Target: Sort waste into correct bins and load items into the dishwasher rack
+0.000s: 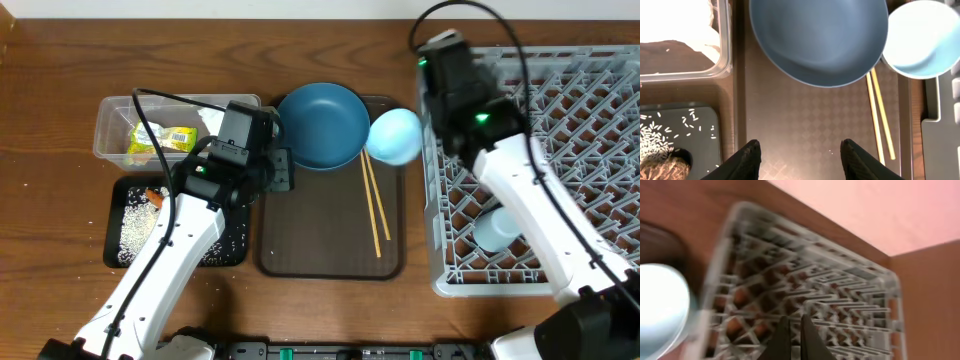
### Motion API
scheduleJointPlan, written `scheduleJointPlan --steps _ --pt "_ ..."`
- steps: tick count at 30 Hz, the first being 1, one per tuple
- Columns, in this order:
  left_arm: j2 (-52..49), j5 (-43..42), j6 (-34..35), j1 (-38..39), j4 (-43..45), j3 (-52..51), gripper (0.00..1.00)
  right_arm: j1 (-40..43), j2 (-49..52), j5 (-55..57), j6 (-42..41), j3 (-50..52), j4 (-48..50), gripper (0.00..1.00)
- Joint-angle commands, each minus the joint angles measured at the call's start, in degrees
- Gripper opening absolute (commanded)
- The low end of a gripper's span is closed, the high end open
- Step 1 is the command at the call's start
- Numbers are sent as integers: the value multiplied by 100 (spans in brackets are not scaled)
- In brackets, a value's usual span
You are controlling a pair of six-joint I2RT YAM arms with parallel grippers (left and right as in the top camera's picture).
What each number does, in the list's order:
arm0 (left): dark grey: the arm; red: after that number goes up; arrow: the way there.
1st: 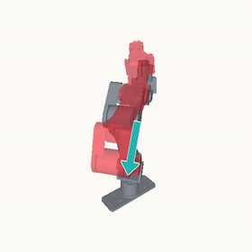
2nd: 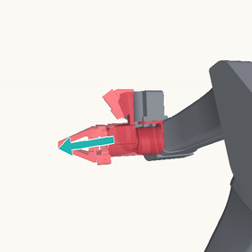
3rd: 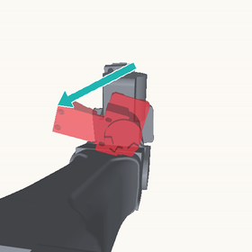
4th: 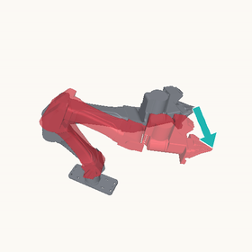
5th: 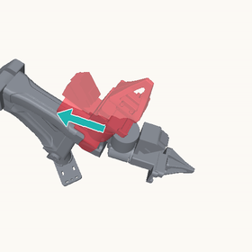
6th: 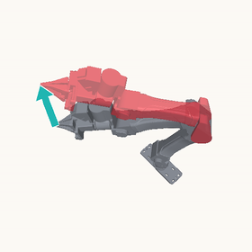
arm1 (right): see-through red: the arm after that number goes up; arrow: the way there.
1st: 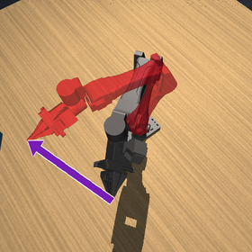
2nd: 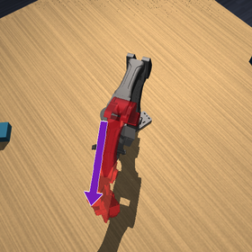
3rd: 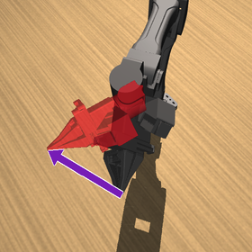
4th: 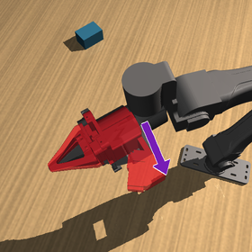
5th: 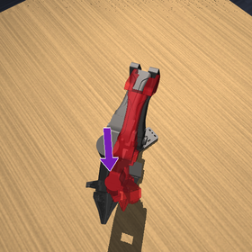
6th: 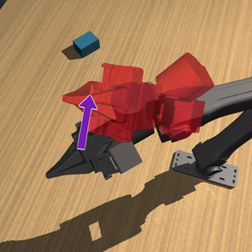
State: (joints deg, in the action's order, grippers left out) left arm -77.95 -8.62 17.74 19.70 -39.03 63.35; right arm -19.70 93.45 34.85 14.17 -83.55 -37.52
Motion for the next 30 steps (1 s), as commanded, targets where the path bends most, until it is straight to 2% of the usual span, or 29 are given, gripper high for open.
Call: scheduleJointPlan --steps 1,3,7,12,18,21,26,28,30 --pt "17 94 -55 -20 7 140 52 264 -87 -457 470 -105 -48 1" --pt "15 339 -50 -17 11 140 52 291 -87 -1145 258 -105 -129 1" --pt "15 501 -55 -17 31 140 52 275 -87 -2581 -699 -105 -153 1" --pt "15 459 -50 -13 28 140 52 195 -48 -3681 -1285 -103 -85 9" --pt "15 459 -52 -13 28 140 52 -149 109 -3724 -1228 -103 -103 25" --pt "15 459 -52 -13 28 140 53 -275 299 -3724 -929 -103 -103 30" --pt "15 459 -55 -13 24 140 52 -415 807 -3720 -444 -103 -35 47" --pt "15 459 -55 -13 20 140 53 -417 968 -3703 -422 -103 -7 46" --pt "15 459 -55 -13 9 140 53 -417 1075 -3679 -426 -103 -2 13"
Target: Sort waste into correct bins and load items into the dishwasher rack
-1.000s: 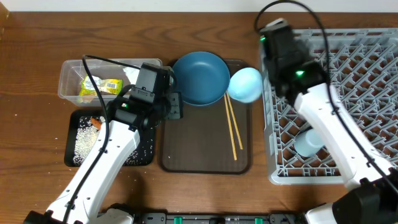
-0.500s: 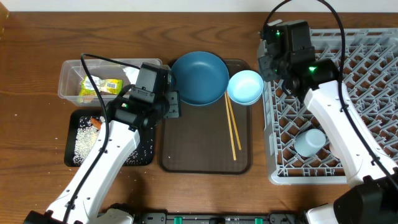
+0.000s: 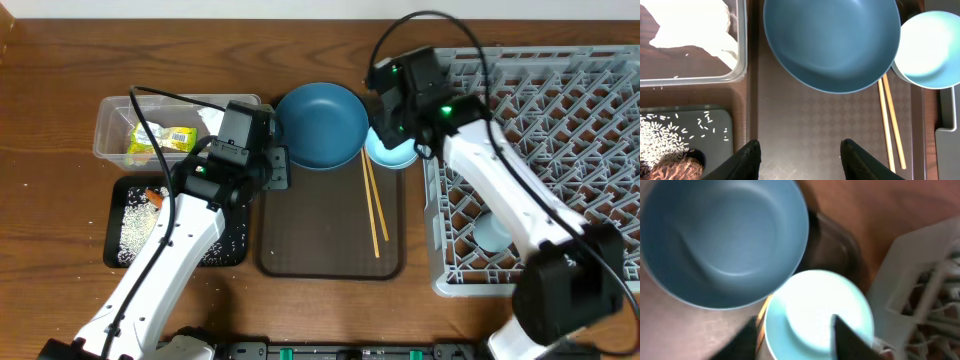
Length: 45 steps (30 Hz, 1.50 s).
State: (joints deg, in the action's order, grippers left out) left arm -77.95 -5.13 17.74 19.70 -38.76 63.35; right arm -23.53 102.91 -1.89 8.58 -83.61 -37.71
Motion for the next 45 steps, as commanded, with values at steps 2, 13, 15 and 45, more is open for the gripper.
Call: scheduleJointPlan --steps 2,13,15,45 --pt "15 109 -55 -13 -17 138 53 -59 157 -4 9 -96 2 1" --pt "13 109 -52 -13 -20 138 53 -304 155 431 -1753 -98 13 1" --pt "15 109 -50 -13 -20 138 53 -354 155 636 -2459 -98 -2 1" --pt "15 109 -48 -11 -68 138 53 -525 -407 271 -3547 -170 -26 19"
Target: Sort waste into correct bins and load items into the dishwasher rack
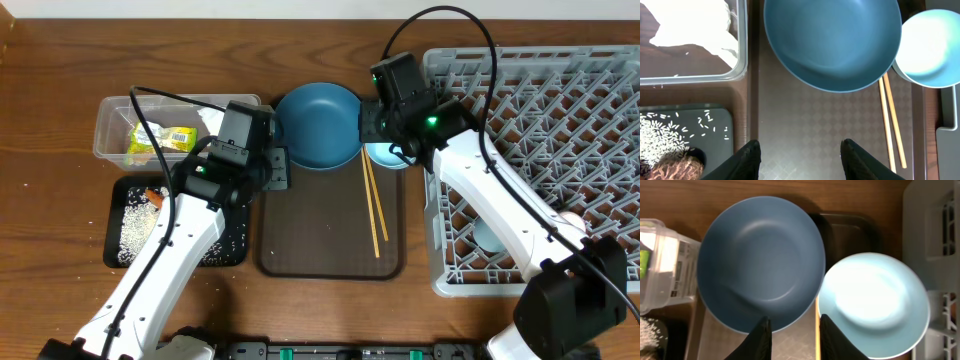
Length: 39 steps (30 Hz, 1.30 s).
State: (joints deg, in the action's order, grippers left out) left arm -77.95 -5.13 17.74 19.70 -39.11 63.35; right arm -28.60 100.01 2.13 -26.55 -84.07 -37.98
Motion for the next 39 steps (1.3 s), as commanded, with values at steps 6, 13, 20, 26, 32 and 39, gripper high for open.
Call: scheduleJointPlan --steps 6,13,20,26,32,39 --pt "15 109 -48 -13 -31 138 53 -31 -114 -142 706 -122 103 19" --pt "15 109 -48 -11 -31 138 53 -31 -37 872 1845 -122 208 11" --pt "13 109 -48 -13 -31 138 53 -4 238 1012 3534 -120 498 42" --pt "15 109 -50 -13 -33 138 53 168 573 1010 4360 -120 741 45" --pt "15 109 -50 -13 -35 138 53 361 1043 1226 4682 -120 1008 40" --pt "15 111 -50 -13 -35 138 53 575 1440 1303 4763 -120 1045 40"
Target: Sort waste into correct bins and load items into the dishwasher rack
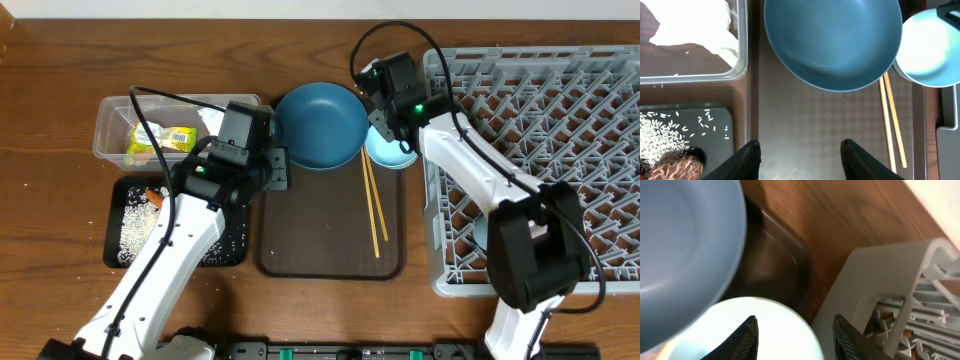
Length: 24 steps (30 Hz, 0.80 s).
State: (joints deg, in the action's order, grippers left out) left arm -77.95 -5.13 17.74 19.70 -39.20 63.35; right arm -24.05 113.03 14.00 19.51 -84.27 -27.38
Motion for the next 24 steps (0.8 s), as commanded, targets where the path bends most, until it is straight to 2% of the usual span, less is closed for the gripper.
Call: scheduleJointPlan --steps 1,13,24 --pt "15 111 -52 -13 -24 138 53 129 173 118 160 -101 -39 41" --pt "15 109 -50 -13 -24 138 53 289 542 116 199 -101 -203 43" --pt "15 111 -52 -13 -39 138 53 317 562 118 201 -68 -391 34"
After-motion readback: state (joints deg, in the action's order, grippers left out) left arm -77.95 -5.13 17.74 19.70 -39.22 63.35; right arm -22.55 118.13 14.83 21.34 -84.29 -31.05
